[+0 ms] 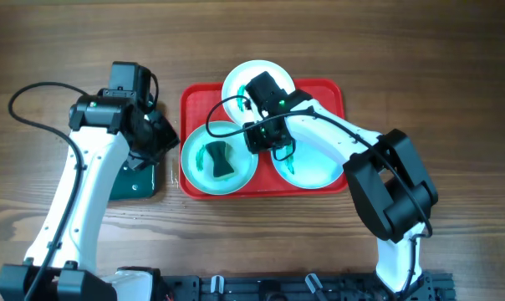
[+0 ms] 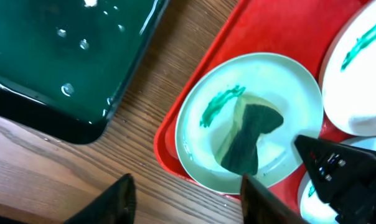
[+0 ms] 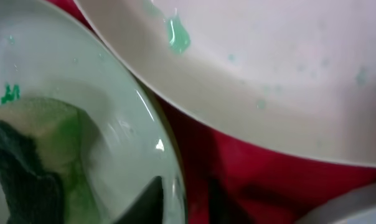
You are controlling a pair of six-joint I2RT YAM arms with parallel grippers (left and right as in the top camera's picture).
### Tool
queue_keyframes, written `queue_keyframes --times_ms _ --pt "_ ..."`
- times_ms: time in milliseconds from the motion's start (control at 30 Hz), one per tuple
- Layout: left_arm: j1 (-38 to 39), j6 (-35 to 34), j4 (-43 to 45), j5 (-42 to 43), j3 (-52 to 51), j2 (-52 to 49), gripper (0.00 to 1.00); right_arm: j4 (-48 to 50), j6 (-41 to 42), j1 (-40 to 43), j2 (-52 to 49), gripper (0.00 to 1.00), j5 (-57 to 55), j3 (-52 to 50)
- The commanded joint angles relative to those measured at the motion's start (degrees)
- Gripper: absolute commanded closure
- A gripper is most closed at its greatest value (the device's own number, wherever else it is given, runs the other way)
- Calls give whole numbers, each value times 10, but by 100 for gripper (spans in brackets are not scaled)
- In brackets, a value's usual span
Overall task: Clean dirty plates on tray and stack at the side
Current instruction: 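Scrub the left teal plate with the sponge while the right gripper holds it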
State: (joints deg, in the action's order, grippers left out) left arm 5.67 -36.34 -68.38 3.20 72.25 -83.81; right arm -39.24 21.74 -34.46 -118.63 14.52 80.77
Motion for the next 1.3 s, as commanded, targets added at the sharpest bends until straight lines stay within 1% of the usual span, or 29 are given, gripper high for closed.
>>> queue_keyframes --times_ms 0,33,100,133,167,200,233,300,400,567,600,667,700,800,833,867,1067,1100,1133,1200,1267 --pt "12 4 11 51 -1 -44 61 -7 40 -1 -11 92 0 1" --pt "16 17 20 70 -1 -54 66 -6 39 -1 -11 96 0 1" --pt "25 47 48 117 -9 -78 69 -7 38 -1 -11 96 0 1" --pt "28 46 60 128 -15 -86 69 -7 37 -1 -11 96 0 1" --pt "36 46 88 147 -34 -103 57 -10 37 -1 -11 96 0 1" --pt "39 46 106 155 -45 -114 50 -12 37 -1 -11 96 -2 1" --pt "43 46 121 159 -56 -127 50 -13 38 -1 -11 96 -4 1" --pt "50 46 165 169 -86 -143 53 -13 38 -1 -11 96 -4 1" --pt "63 46 219 179 -121 -157 50 -14 37 -1 -11 96 -4 1" --pt "81 46 258 182 -135 -165 51 -14 37 -1 -11 96 -4 1" --pt "83 46 264 182 -137 -165 52 -14 38 -1 -11 96 -4 1" --pt "85 46 276 182 -143 -165 62 -15 37 -1 -11 96 -4 1" --pt "85 46 278 182 -145 -165 69 -16 37 -1 -11 95 -4 1" --pt "85 46 308 180 -166 -165 76 -16 37 -1 -11 96 -4 1" --pt "85 46 316 170 -171 -165 92 -16 37 -1 -11 96 -4 1" --pt "85 46 316 150 -172 -165 96 -16 37 -1 -11 96 -4 1" --pt "85 46 313 -1 -172 -165 96 -20 37 -1 -11 96 -13 1" --pt "85 46 313 -52 -172 -165 96 -20 37 -1 -11 96 -13 1" --pt "85 46 314 -76 -172 -165 96 -20 37 -1 -11 96 -13 1" --pt "85 46 313 -116 -168 -163 96 -20 37 -1 -11 96 -13 1" --pt "85 46 309 -125 -159 -155 96 -20 37 -1 -11 96 -13 1"
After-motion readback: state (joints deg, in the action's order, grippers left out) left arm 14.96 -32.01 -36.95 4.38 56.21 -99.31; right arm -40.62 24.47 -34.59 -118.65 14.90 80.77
